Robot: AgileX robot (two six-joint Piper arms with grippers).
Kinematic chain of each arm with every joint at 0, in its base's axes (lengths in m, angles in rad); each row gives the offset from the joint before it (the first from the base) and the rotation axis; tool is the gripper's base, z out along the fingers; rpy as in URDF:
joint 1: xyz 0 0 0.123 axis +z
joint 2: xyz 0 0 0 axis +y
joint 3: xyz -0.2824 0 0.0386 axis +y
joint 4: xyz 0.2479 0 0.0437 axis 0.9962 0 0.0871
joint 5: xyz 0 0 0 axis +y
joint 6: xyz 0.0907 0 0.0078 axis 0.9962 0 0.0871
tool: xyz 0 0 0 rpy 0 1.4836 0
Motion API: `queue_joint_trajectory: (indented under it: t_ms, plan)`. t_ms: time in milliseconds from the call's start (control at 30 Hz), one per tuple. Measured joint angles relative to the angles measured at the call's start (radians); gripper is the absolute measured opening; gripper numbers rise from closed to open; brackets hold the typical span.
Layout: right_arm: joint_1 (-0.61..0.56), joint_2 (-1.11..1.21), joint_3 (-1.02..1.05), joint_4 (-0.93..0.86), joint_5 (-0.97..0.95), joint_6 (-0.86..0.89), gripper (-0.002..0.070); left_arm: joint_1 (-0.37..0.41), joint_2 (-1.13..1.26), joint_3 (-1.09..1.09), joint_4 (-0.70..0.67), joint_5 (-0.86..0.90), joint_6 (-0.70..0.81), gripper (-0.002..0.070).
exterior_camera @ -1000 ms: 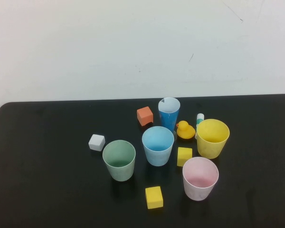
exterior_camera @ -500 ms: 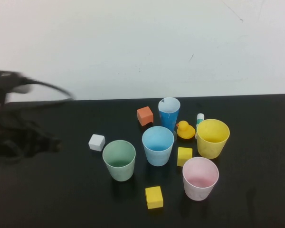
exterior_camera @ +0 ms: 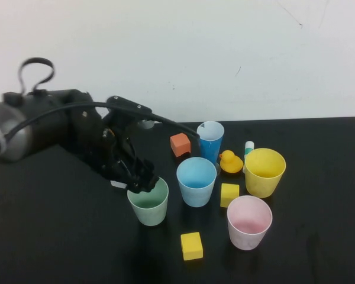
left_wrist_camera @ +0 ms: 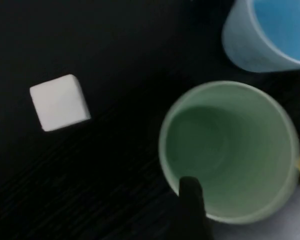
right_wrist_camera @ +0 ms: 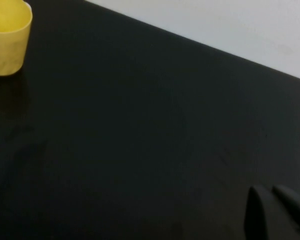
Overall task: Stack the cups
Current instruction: Pick up the green cup
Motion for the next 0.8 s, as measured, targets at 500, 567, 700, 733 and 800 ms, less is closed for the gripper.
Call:
queue_joint_trajectory:
  t_ms: [500, 567, 700, 733, 800]
  plan:
    - [0.000, 0.000, 0.000, 0.002, -0.006, 0.000, -0.0003, 0.000, 0.226, -0.042, 0.120, -0.104, -0.072, 0.0349]
    - [0.000, 0.000, 0.000, 0.002, -0.006, 0.000, -0.0003, 0.000, 0.228, -0.042, 0.120, -0.109, -0.072, 0.0250]
    - [0.000, 0.000, 0.000, 0.002, -0.006, 0.000, -0.0003, 0.000, 0.228, -0.046, 0.106, -0.109, -0.072, 0.0057]
    - [0.000, 0.000, 0.000, 0.002, -0.006, 0.000, -0.0003, 0.000, 0.228, -0.046, 0.098, -0.107, -0.072, 0.0037]
    - [0.000, 0.000, 0.000, 0.002, -0.006, 0.000, -0.0003, 0.000, 0.226, -0.046, 0.090, -0.092, -0.072, 0.0017]
